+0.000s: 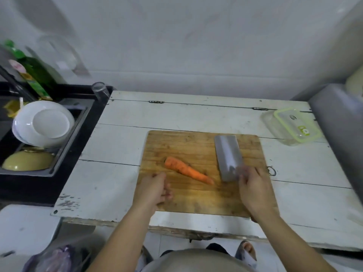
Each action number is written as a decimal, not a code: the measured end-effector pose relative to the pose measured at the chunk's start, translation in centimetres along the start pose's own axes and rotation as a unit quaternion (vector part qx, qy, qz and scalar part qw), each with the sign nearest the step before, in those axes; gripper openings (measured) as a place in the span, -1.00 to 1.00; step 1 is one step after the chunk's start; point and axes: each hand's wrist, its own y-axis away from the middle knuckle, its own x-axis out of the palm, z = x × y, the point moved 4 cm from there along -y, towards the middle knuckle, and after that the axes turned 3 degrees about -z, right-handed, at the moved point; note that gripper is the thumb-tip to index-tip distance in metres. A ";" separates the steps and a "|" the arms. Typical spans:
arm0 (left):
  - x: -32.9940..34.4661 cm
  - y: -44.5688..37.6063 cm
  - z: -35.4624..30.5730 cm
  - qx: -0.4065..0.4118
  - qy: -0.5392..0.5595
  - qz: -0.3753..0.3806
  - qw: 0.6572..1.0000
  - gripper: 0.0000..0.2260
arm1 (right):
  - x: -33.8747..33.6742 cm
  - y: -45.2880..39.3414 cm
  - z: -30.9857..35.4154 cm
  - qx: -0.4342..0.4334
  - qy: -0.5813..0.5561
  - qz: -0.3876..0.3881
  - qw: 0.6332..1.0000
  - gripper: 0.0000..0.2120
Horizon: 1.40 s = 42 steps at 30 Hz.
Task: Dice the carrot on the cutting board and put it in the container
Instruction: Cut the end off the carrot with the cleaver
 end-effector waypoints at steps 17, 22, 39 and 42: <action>7.4 -3.2 -7.0 0.271 -0.574 -0.068 0.770 -0.65 | -0.8 -1.1 -1.0 0.068 0.054 0.152 0.985 -0.53; 6.0 -4.4 -5.1 0.445 -0.566 0.023 0.693 -0.54 | -0.9 -3.7 -1.9 0.103 -0.044 0.202 0.973 -0.64; 7.1 -6.7 -5.1 0.554 -0.541 0.004 0.633 -0.57 | 2.3 -9.7 3.5 -0.042 -0.051 0.109 0.992 -0.92; 7.1 -6.1 -4.3 0.571 -0.505 -0.007 0.647 -0.62 | 2.0 -7.8 2.6 -0.069 -0.012 0.077 0.995 -0.89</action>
